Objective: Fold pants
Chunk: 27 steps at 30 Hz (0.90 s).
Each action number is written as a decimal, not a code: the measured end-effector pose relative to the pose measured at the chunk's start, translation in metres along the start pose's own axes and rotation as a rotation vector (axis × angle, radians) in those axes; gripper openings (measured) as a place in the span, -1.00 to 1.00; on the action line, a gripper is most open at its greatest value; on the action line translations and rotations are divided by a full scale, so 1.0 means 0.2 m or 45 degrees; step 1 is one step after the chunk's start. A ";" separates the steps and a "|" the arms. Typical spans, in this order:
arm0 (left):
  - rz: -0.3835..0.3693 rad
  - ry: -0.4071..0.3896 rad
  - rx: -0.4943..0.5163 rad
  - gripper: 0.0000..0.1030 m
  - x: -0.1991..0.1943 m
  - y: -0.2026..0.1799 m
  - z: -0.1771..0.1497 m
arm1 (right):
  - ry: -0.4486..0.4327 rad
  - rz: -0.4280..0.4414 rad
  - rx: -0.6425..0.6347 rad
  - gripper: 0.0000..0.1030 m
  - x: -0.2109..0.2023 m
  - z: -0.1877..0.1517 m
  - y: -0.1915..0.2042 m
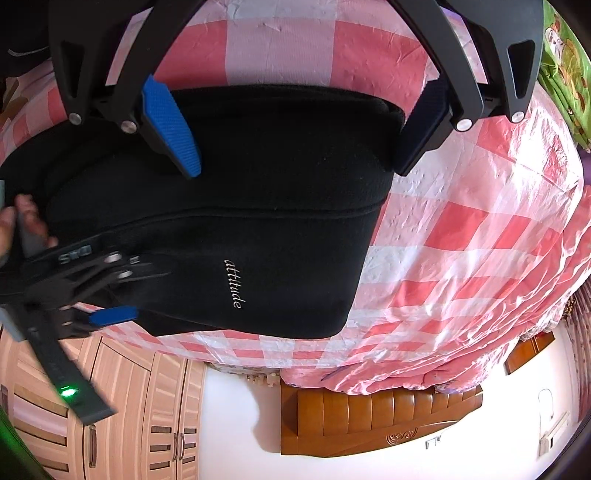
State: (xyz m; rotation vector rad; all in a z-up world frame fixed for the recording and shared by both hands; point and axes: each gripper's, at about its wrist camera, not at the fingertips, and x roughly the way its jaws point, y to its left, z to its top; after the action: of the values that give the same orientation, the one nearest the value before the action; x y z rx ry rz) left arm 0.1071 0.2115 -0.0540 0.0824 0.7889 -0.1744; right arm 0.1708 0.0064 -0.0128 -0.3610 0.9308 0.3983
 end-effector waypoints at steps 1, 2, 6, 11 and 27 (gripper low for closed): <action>0.000 0.005 -0.001 0.97 0.00 0.00 0.00 | -0.033 0.026 0.011 0.90 -0.05 -0.02 -0.01; 0.004 0.011 -0.001 0.97 0.00 0.00 0.00 | -0.092 0.063 0.029 0.90 -0.13 -0.06 -0.03; 0.016 0.020 -0.008 0.97 0.00 -0.01 0.01 | 0.001 0.021 -0.006 0.90 -0.06 -0.23 0.00; 0.032 0.028 -0.007 0.97 0.01 -0.01 0.00 | -0.050 0.136 0.156 0.91 -0.10 -0.34 -0.08; 0.197 0.062 0.011 0.97 -0.04 -0.10 0.05 | -0.591 0.312 0.650 0.91 -0.71 -0.76 -0.47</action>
State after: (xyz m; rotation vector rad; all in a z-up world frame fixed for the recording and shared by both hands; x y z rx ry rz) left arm 0.1049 0.1922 -0.0423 0.1560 0.8270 -0.0293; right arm 0.0344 -0.1700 0.0329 0.3078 0.5892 0.4278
